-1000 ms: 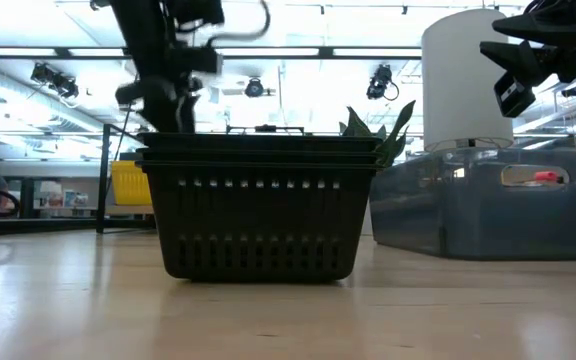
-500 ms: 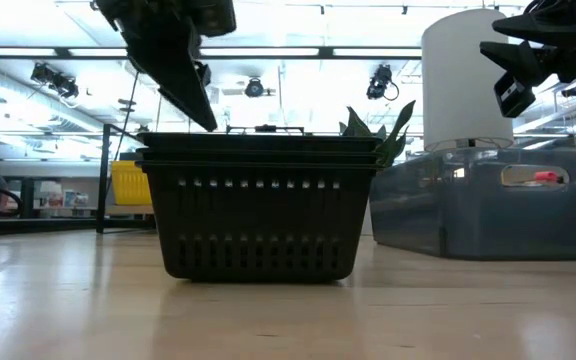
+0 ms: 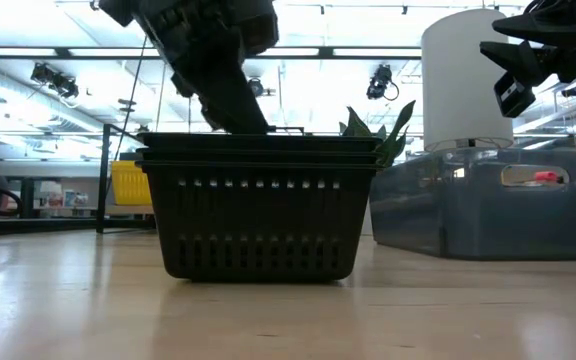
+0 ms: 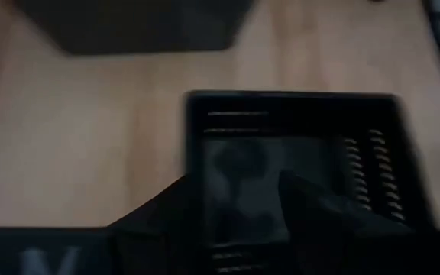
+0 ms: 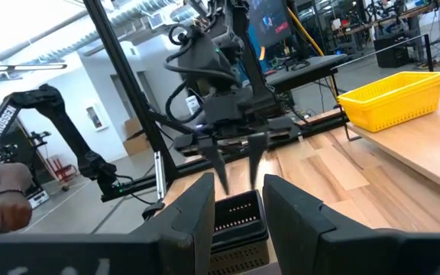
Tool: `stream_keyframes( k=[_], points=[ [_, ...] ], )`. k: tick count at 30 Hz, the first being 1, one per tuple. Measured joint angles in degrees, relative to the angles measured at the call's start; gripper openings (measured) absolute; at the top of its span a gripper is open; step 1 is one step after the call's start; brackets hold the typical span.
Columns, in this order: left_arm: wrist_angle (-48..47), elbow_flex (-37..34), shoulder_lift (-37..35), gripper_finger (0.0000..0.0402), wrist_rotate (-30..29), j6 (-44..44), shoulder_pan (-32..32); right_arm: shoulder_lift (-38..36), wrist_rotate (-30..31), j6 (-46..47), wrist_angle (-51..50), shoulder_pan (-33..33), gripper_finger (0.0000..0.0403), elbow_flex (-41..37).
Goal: Stack baskets on shelf by color
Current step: Put the black bins on the shelf
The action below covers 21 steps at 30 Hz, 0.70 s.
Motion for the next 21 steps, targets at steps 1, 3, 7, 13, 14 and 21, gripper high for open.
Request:
stream_keyframes(
  k=[1,3,7,13,14,21],
  points=[
    [-0.07,0.65,0.02,0.0184,1.14,0.47,-0.62,-0.01,0.0,0.0,0.0,-0.01,0.0119,0.0],
    [0.29,1.96,-0.01,0.0182,2.21,1.16,-2.42,0.0,0.0,0.0,0.0,0.0,0.0119,0.0],
    [0.13,4.31,0.02,0.0176,2.32,1.44,-6.67,-0.01,0.0,-0.01,-0.01,-0.02,0.0119,0.0],
    [1.33,7.96,3.25,0.0178,-3.61,-5.28,-12.54,0.0,0.0,0.0,0.0,0.0,0.0119,0.0],
    [1.28,8.73,4.25,0.018,-4.78,-6.33,-13.44,0.0,0.0,0.0,-0.02,0.0,0.0119,0.0],
    [-6.69,21.41,14.5,0.0212,-6.85,-8.61,-16.92,0.0,0.0,-0.02,-0.02,0.0,0.0119,0.0]
  ],
)
